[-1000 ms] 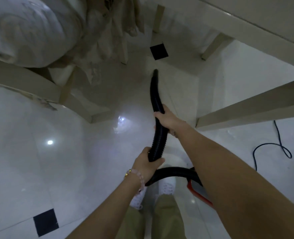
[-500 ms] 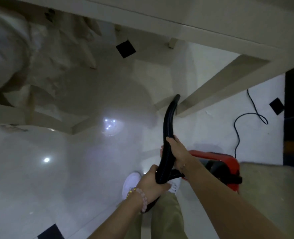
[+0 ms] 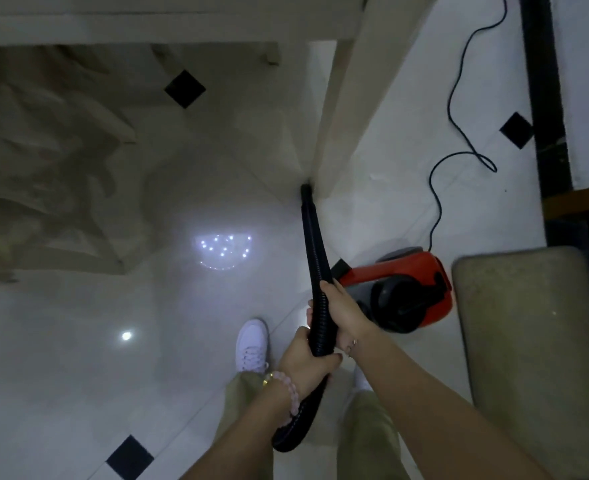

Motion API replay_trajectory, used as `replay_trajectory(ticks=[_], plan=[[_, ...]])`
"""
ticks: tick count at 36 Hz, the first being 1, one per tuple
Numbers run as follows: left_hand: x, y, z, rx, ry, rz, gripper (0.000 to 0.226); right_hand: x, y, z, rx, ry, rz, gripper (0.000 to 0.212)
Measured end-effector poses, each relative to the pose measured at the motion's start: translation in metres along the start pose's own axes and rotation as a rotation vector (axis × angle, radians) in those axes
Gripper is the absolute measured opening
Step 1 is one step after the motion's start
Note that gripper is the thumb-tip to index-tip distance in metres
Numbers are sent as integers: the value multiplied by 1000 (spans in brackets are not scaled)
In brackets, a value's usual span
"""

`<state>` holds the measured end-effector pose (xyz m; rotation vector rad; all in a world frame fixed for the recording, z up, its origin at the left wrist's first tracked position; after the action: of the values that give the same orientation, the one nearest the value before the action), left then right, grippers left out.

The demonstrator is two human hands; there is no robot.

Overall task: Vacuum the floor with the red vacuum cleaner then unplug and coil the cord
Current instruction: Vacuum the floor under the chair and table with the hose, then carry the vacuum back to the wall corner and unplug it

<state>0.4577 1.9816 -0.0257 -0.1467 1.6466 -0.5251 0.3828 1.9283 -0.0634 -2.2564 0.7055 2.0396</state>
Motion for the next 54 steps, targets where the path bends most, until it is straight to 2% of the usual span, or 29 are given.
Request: replay_trajectory(ticks=[5,14,18,22,26,28,34,36,39,40,44,50,54], plan=[[-8,6,-28,40,-60,18,24,-8,-4,26,51,26,-17,14],[-11,-5,-81,-55,-38,-5,23,-21,16,74,18,92,22,19],[0,-13,-105,-18,-22,-33,27,-17,30,114,-96,73,29,29],[19,-22,-122,78,-90,-78,26,-16,47,166,-230,50,55,21],[46,-42,-136,78,-151,-139,30,0,65,231,-380,-117,144,43],[64,-50,-143,105,-146,-147,32,10,73,257,-476,-169,197,47],[119,-53,-147,226,-186,-167,37,52,80,292,-615,-168,257,49],[135,-47,-142,219,-209,-162,32,72,74,291,-644,-154,235,63],[152,-40,-134,211,-250,-149,33,110,66,297,-672,-167,191,106],[156,-37,-131,215,-252,-143,34,123,64,300,-670,-179,173,107],[161,-31,-125,263,-225,-125,32,147,69,301,-758,-264,127,81],[154,-32,-120,259,-230,-109,29,160,69,315,-869,-209,96,75],[146,-38,-124,244,-206,-105,27,144,71,306,-848,-186,156,84]])
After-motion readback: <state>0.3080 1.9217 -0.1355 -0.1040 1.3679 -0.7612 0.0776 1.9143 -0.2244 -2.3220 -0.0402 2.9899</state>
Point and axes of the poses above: each hand's wrist, its own x-axis towards the middle knuckle, its own z-axis out of the back of the hand, y = z × x, the point moved 7 cm from there along x, towards the middle knuckle, and after that the axes turned 2 degrees about -x, right-handed, at the moved point
